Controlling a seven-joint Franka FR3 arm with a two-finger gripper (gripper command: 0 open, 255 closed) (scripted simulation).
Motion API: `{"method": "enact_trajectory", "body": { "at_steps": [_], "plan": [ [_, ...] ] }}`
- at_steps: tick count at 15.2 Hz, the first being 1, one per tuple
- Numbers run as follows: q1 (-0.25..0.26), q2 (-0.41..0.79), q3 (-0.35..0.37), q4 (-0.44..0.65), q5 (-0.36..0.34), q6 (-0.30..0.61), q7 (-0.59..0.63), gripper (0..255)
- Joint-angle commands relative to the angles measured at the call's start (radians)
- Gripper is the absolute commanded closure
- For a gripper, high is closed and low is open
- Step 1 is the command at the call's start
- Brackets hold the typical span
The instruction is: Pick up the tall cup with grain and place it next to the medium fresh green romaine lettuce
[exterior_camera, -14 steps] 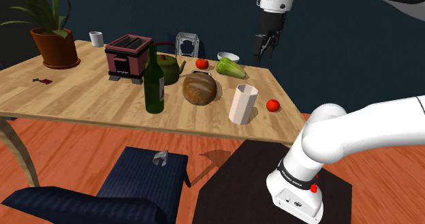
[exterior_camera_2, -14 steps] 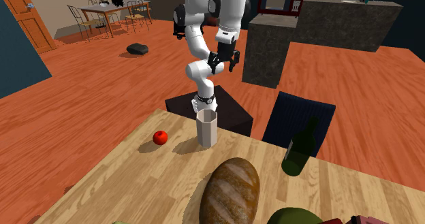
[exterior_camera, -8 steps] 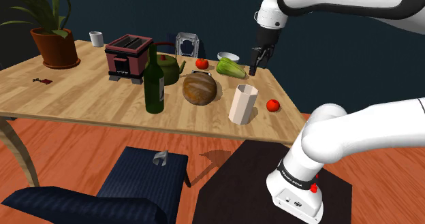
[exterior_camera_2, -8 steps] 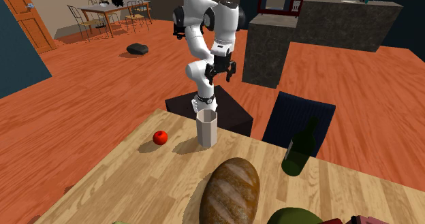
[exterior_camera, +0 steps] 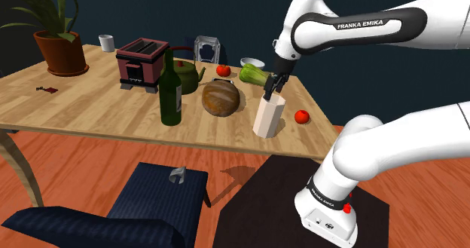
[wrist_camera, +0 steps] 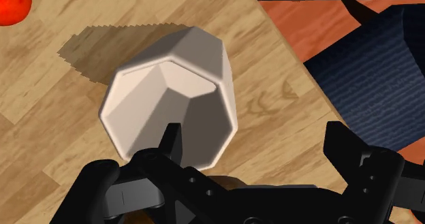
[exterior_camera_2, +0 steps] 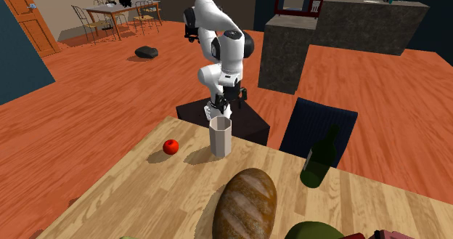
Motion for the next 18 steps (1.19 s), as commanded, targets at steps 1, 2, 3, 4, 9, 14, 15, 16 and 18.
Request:
{"method": "enact_trajectory", "body": {
  "at_steps": [1,2,3,4,9,14,15,16,18],
  "plan": [
    [-0.006,0.031,-0.039,-0.051,-0.011,0.106,-0.027,0],
    [-0.007,0.051,-0.053,-0.063,-0.013,0.146,-0.037,0],
    [-0.007,0.058,-0.056,-0.073,-0.015,0.163,-0.037,0],
    [-0.007,0.066,-0.058,-0.081,-0.017,0.179,-0.036,0],
    [-0.008,0.111,-0.071,-0.123,-0.026,0.266,-0.036,0],
    [-0.008,0.117,-0.073,-0.127,-0.027,0.276,-0.036,0],
    [-0.008,0.117,-0.073,-0.127,-0.027,0.276,-0.036,0],
    [-0.008,0.117,-0.073,-0.127,-0.027,0.276,-0.036,0],
    [-0.008,0.117,-0.073,-0.127,-0.027,0.276,-0.036,255]
  ]
}}
